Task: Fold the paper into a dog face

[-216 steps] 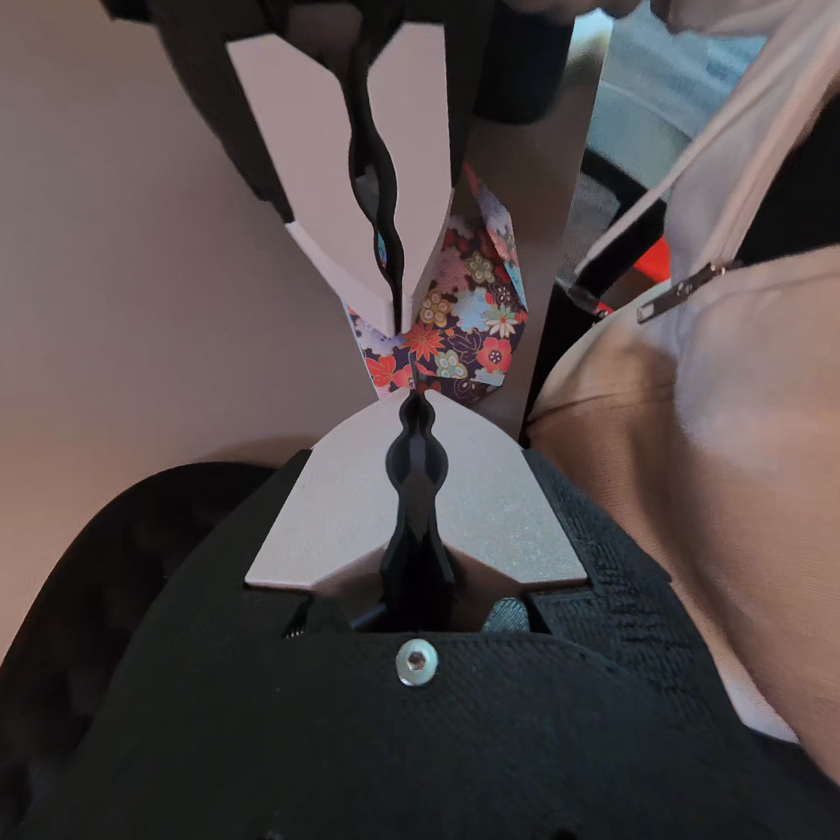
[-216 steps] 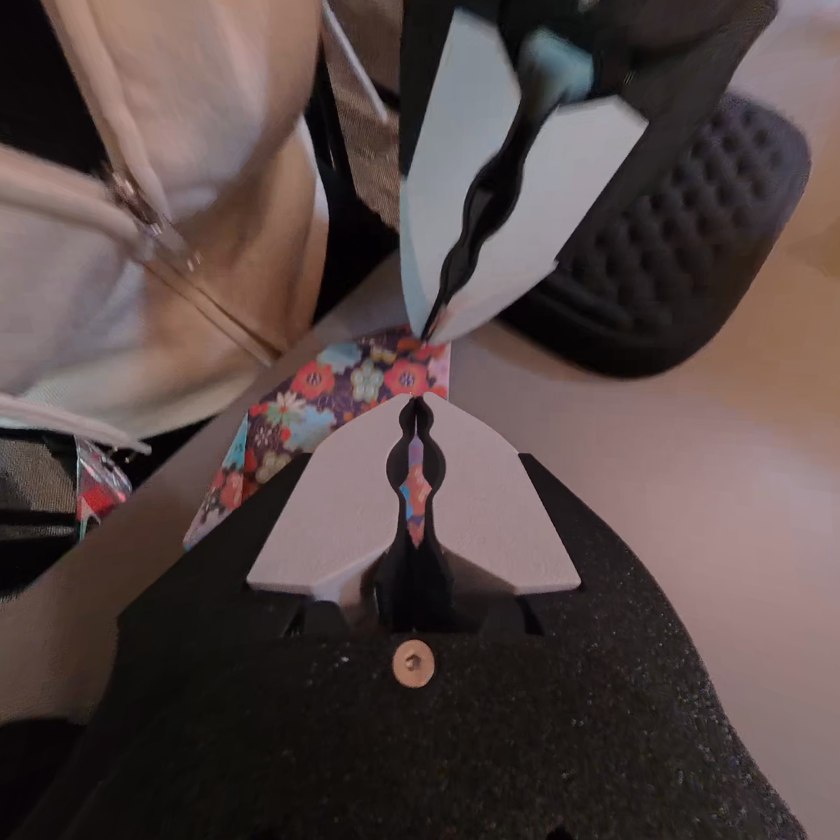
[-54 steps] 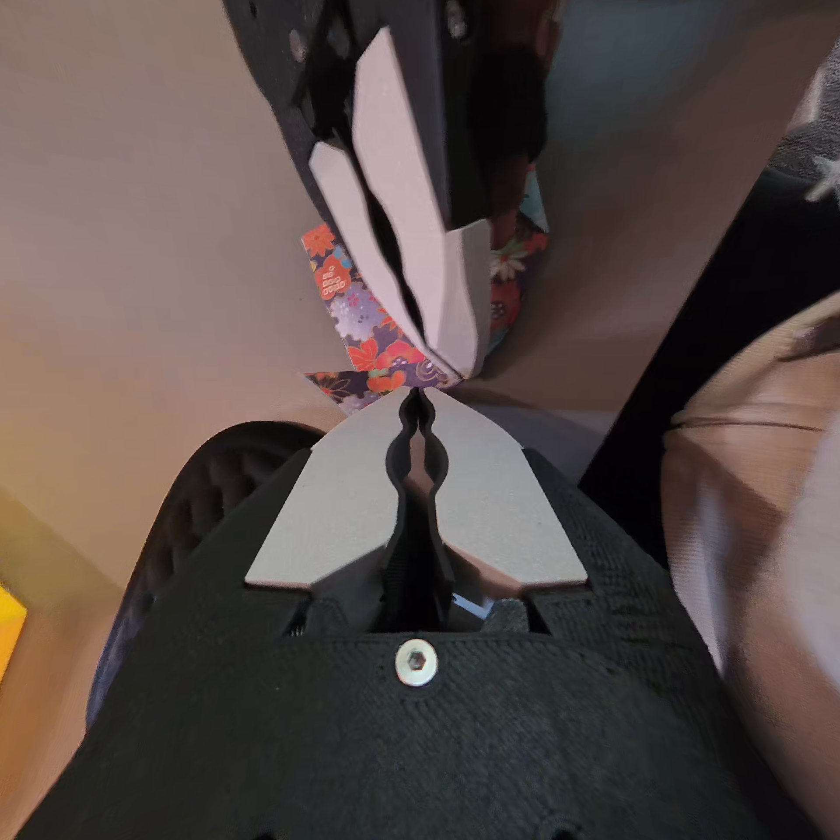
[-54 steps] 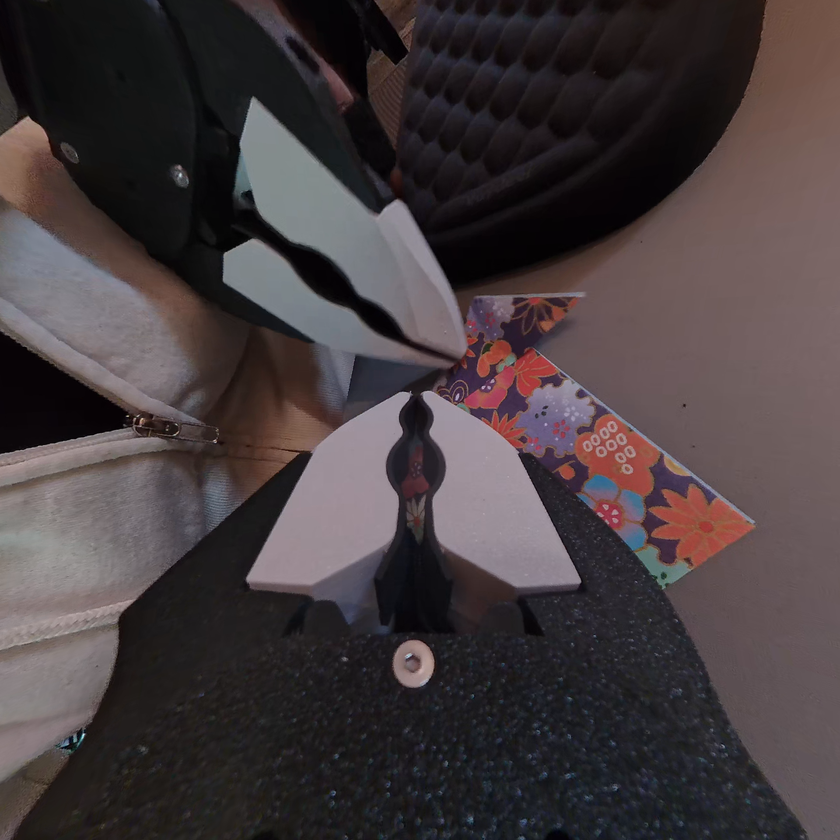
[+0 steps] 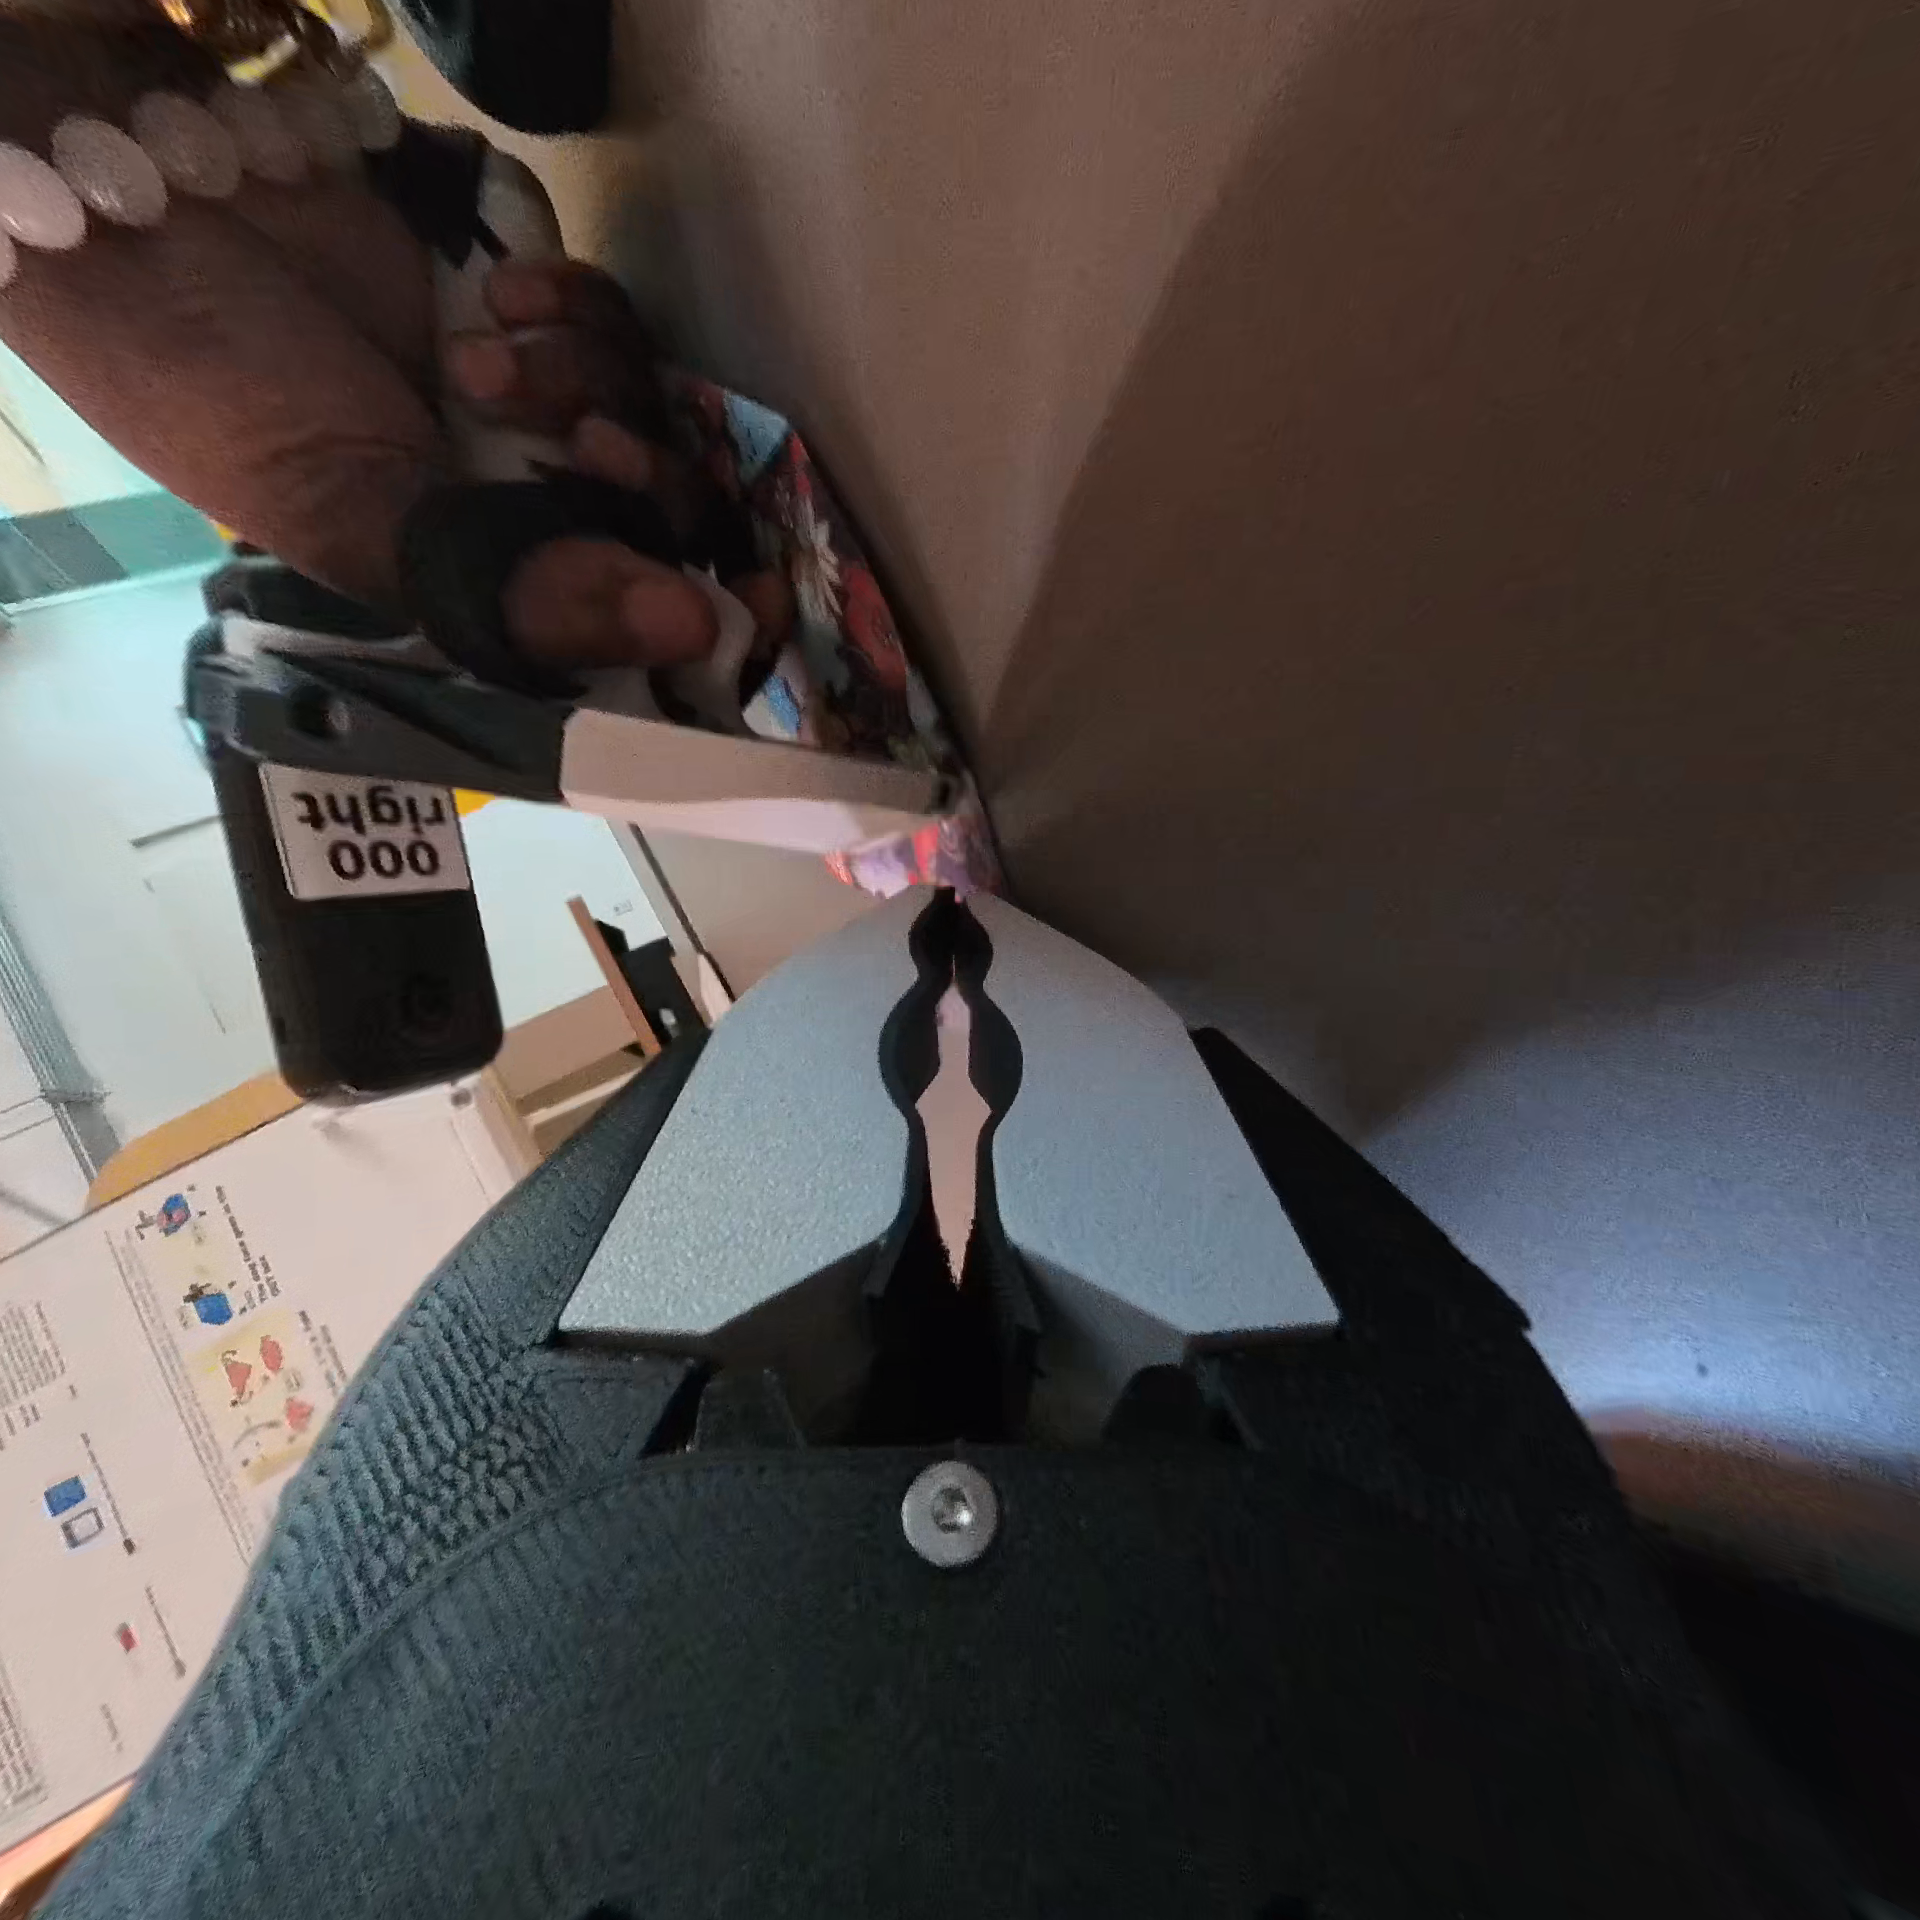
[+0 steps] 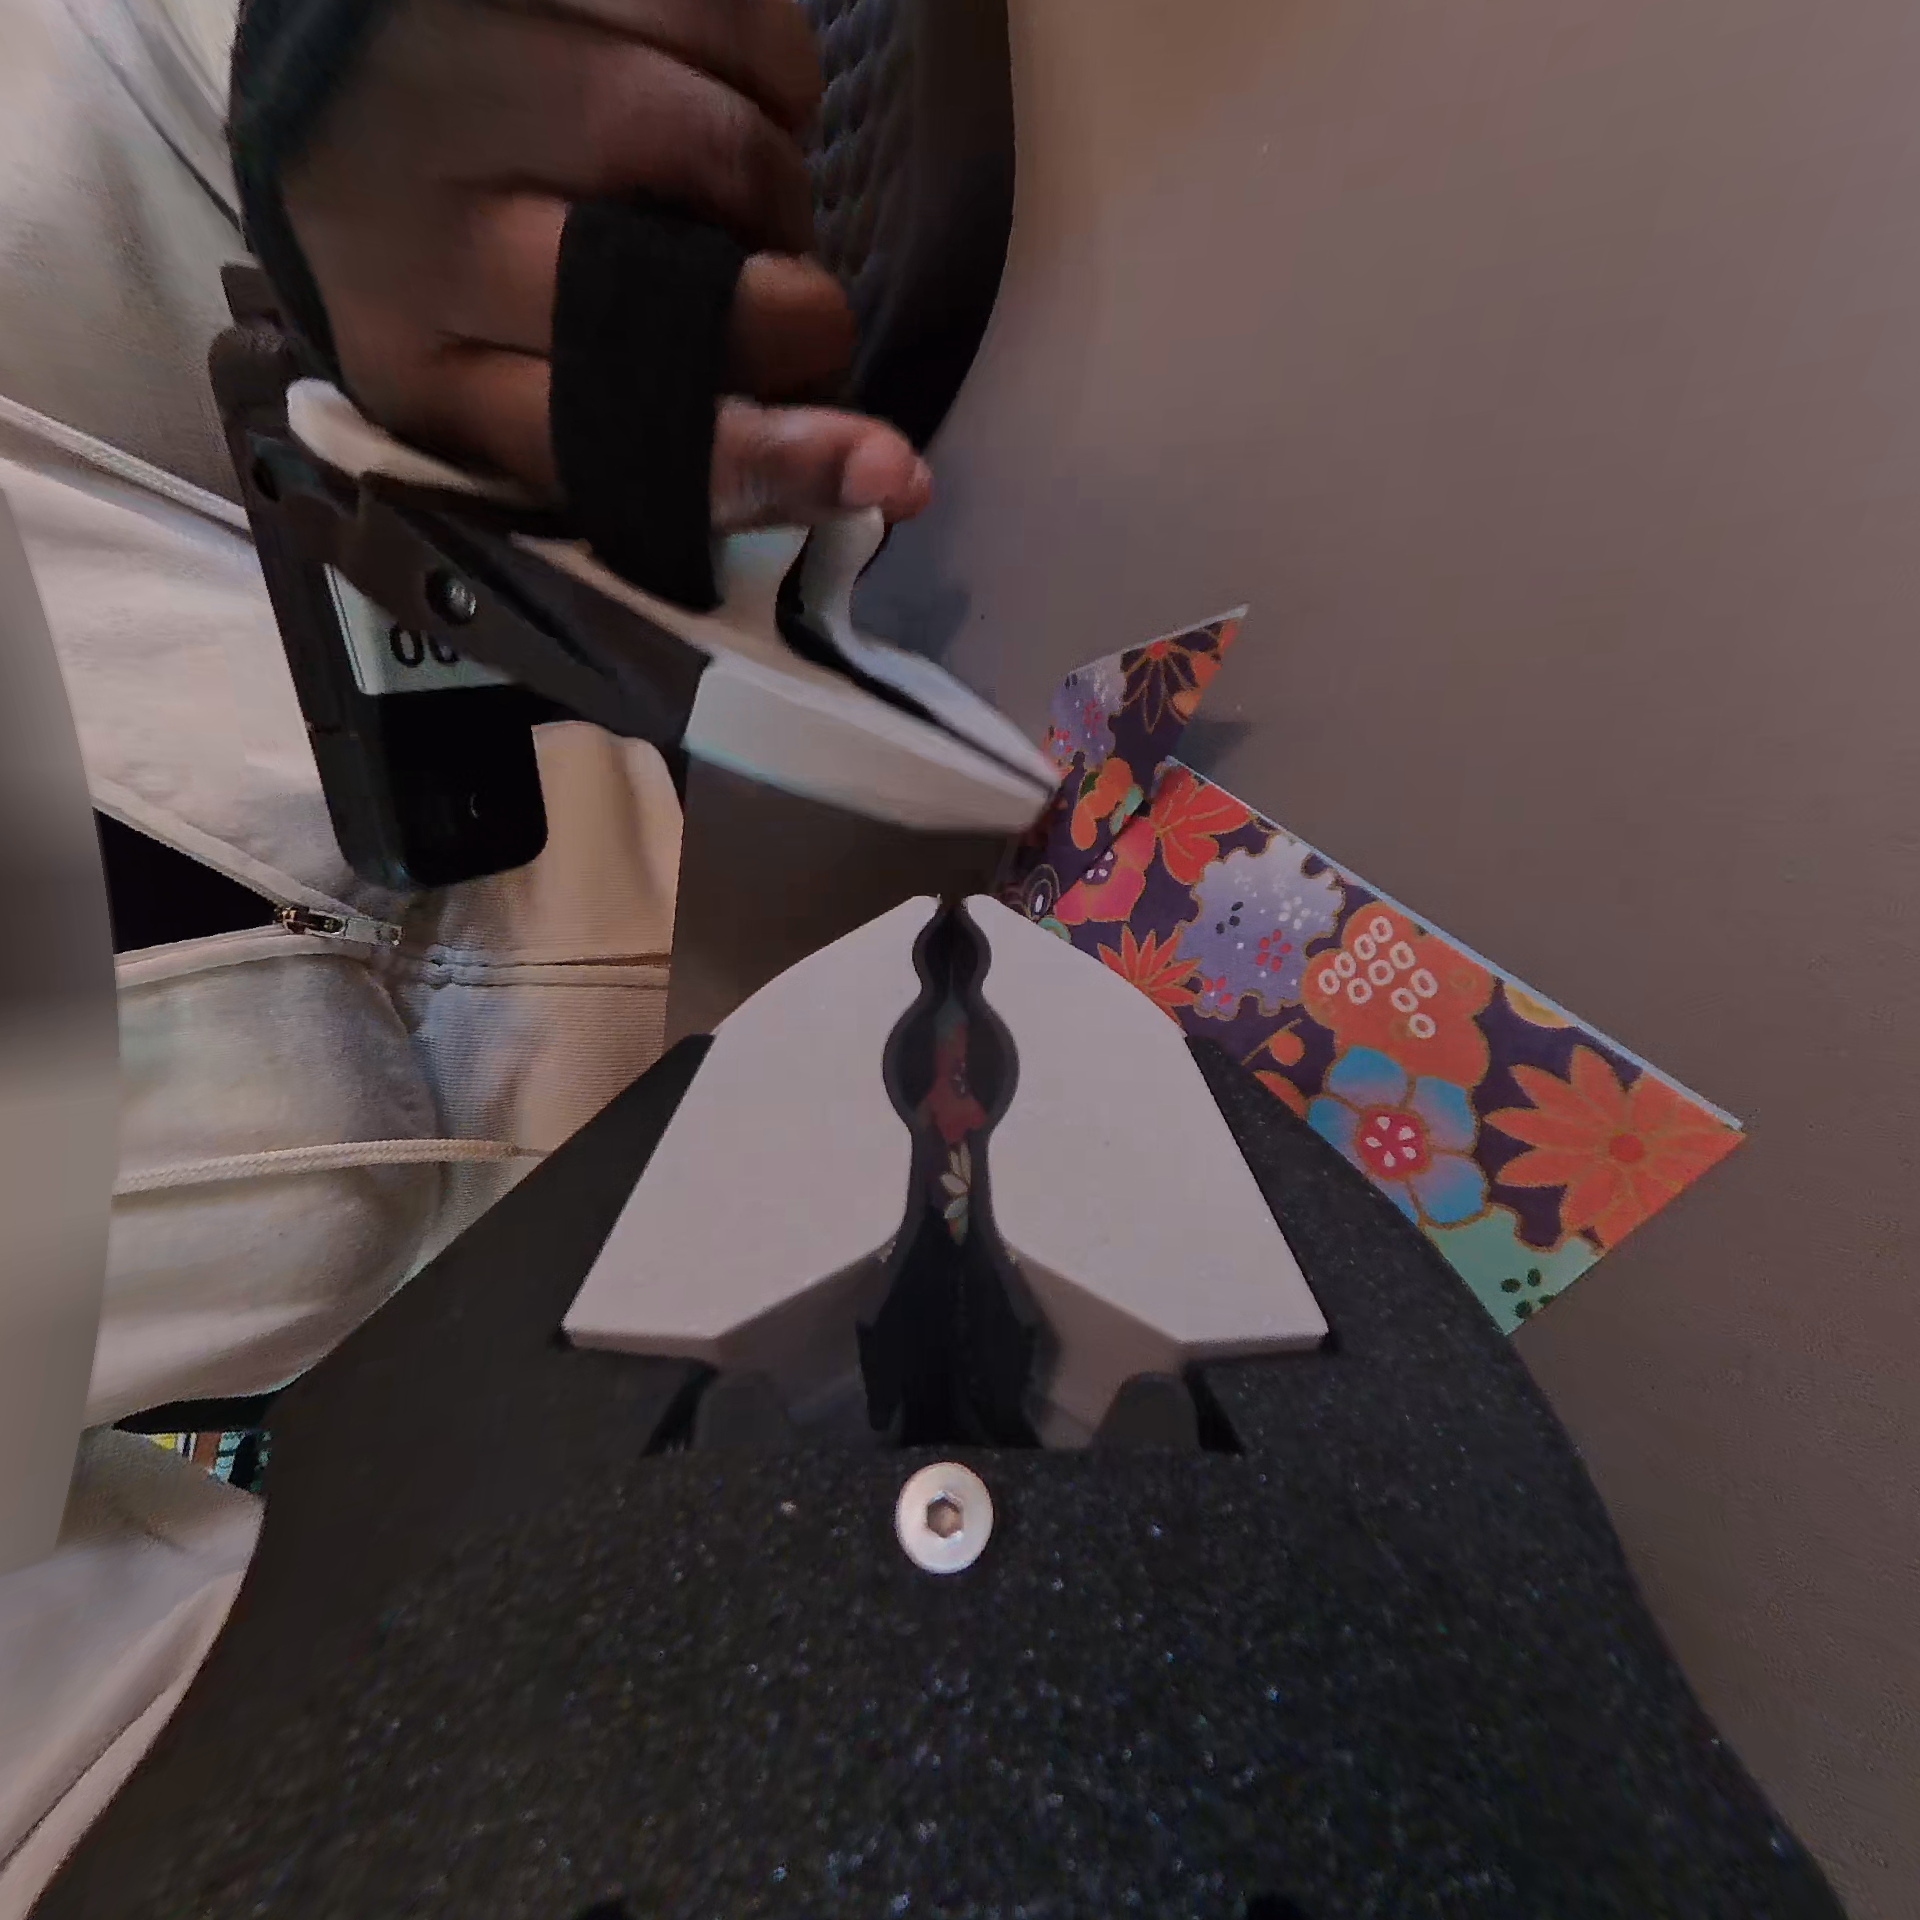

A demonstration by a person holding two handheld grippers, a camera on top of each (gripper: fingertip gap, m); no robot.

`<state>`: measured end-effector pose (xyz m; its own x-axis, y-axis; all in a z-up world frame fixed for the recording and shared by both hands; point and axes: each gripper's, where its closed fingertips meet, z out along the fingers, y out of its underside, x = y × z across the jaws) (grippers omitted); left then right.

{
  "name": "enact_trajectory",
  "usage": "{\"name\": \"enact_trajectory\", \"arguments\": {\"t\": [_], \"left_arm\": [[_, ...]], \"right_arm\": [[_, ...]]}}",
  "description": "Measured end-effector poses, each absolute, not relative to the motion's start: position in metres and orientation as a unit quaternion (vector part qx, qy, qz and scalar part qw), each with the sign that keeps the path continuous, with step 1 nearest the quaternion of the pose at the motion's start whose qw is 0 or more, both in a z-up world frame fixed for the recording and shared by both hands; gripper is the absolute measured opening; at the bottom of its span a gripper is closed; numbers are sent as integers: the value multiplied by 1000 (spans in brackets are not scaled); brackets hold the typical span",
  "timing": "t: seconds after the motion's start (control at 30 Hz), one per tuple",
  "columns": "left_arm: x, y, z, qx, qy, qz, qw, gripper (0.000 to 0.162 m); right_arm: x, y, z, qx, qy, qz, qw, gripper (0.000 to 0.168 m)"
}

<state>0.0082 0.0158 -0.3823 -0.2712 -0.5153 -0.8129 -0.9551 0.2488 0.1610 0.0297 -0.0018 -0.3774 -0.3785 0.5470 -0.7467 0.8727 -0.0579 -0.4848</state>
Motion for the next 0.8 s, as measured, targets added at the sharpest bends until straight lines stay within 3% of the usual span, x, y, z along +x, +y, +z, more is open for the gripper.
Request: {"name": "enact_trajectory", "arguments": {"t": [0.17,0.3,0.4,0.6,0.8], "left_arm": [[-59,16,-383,-574,703,368,203,0],[7,14,-361,-573,684,293,343,0],[12,21,-385,-561,711,294,305,0],[-4,20,-386,-566,716,300,278,0],[-4,19,-386,-558,716,301,293,0]], "right_arm": [[30,-2,-377,532,667,-496,163,0],[29,-2,-378,532,666,-496,164,0],[29,-2,-378,534,665,-496,166,0],[29,-2,-378,535,665,-496,159,0],[32,-6,-372,502,708,-475,144,0]]}}
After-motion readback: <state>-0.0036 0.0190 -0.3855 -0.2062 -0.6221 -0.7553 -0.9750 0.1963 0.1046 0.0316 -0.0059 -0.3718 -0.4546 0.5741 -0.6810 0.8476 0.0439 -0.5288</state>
